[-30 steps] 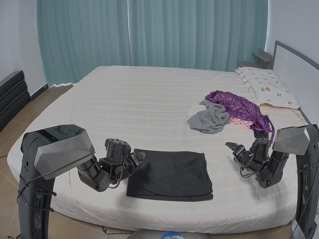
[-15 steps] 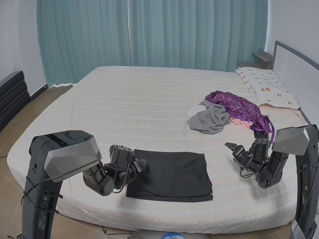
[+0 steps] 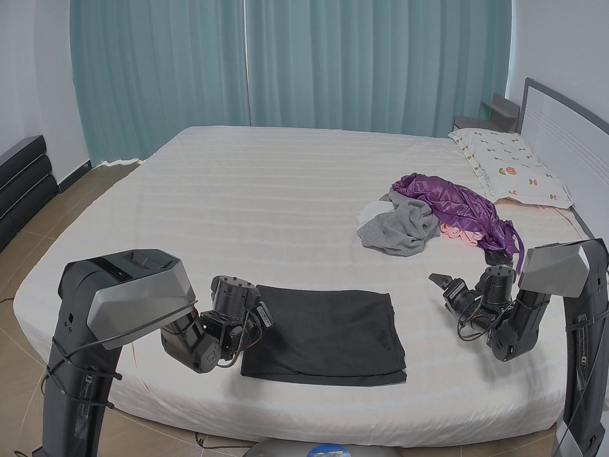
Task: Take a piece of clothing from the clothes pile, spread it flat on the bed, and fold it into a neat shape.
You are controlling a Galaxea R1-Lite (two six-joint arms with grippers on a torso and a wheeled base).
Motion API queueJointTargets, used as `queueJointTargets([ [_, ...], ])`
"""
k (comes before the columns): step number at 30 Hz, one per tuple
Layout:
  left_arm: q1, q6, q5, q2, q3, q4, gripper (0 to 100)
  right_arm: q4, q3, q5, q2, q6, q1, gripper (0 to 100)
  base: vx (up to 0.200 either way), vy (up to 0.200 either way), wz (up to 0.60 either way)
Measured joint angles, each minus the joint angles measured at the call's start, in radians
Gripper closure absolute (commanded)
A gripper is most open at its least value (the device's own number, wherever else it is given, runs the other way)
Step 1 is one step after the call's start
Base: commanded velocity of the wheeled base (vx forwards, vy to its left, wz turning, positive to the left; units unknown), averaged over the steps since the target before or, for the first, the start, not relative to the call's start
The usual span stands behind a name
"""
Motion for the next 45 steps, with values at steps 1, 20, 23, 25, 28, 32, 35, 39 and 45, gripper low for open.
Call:
queueJointTargets([
  [1, 0.0, -0.001, 0.0, 0.0, -0.001, -0.001, 100, 0.0, 0.0, 0.0, 0.0, -0.001, 0.0, 0, 0.0, 0.0, 0.0],
  [20, 0.0, -0.003, 0.035, -0.003, 0.013, -0.007, 100, -0.001, 0.004, 0.0, 0.001, -0.001, 0.0, 0, 0.0, 0.0, 0.0],
  [23, 0.001, -0.004, 0.036, -0.003, 0.017, -0.007, 100, -0.003, 0.004, 0.0, 0.001, -0.001, 0.0, 0, 0.0, 0.0, 0.0],
  [25, 0.001, -0.005, 0.035, -0.004, 0.019, -0.008, 100, -0.003, 0.004, 0.0, 0.001, -0.001, 0.0, 0, 0.0, 0.0, 0.0],
  [28, 0.001, -0.005, 0.036, -0.005, 0.021, -0.007, 100, -0.003, 0.004, 0.0, 0.001, -0.001, 0.0, 0, 0.0, 0.0, 0.0],
  [32, 0.001, -0.01, 0.036, -0.006, 0.024, -0.008, 100, -0.004, 0.006, 0.0, 0.001, -0.002, 0.0, 0, 0.0, 0.1, 0.0],
  [35, 0.001, -0.019, 0.036, -0.006, 0.025, -0.007, 100, -0.004, 0.006, 0.0, 0.001, -0.002, 0.0, 0, 0.0, 0.2, 0.0],
  [39, 0.001, -0.023, 0.036, -0.008, 0.024, -0.007, 100, -0.004, 0.006, 0.0, 0.001, -0.002, -0.001, 0, 0.0, 0.2, 0.0],
  [45, 0.007, -0.026, 0.035, -0.01, 0.025, -0.006, 100, -0.004, 0.009, 0.0, 0.001, -0.004, 0.001, 0, 0.0, 0.2, 0.0],
])
